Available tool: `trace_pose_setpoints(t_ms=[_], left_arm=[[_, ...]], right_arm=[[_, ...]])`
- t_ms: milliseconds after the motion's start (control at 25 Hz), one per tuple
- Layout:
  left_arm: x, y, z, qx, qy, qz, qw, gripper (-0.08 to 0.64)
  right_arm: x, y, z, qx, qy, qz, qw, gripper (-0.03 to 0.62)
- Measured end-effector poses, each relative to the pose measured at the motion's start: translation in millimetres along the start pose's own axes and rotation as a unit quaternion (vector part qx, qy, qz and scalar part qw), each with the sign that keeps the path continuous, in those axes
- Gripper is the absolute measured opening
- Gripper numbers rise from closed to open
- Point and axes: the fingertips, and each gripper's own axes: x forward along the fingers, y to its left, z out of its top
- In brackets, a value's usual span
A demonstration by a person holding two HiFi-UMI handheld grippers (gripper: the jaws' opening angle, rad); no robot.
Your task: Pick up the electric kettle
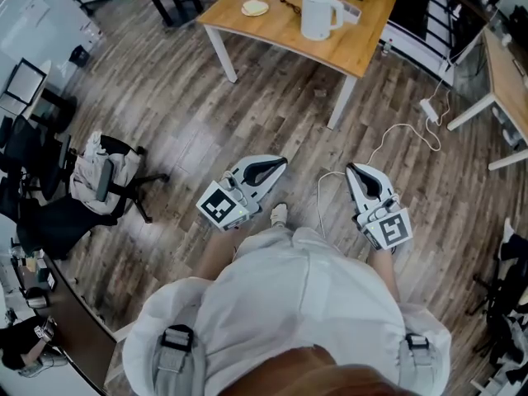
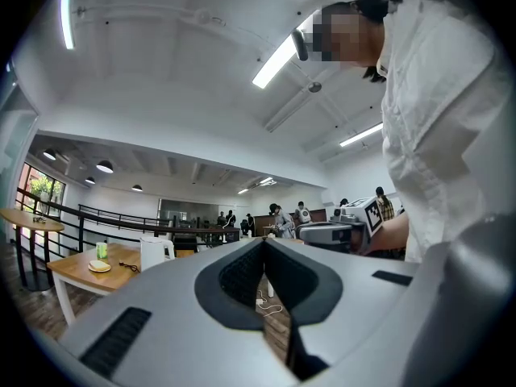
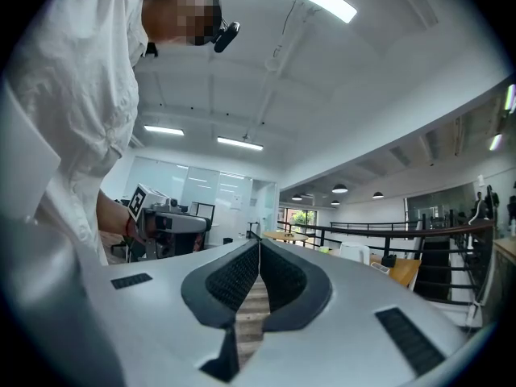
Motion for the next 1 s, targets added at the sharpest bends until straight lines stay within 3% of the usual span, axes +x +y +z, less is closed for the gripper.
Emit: trace_pose_setpoints(t_ms=[520,1000], left_arm=[[4,122,2,0.000,-0.010,-0.019,0.9998,0.006],[18,173,-3,-0.008,-0.015,-0.034,0.9993,0.006]], right_arm=[[110,-37,-6,-0.014,0.007,-0.016,1.000,0.011],[141,-60,-15,-0.003,0.021,-0.046,0.999,0.011]])
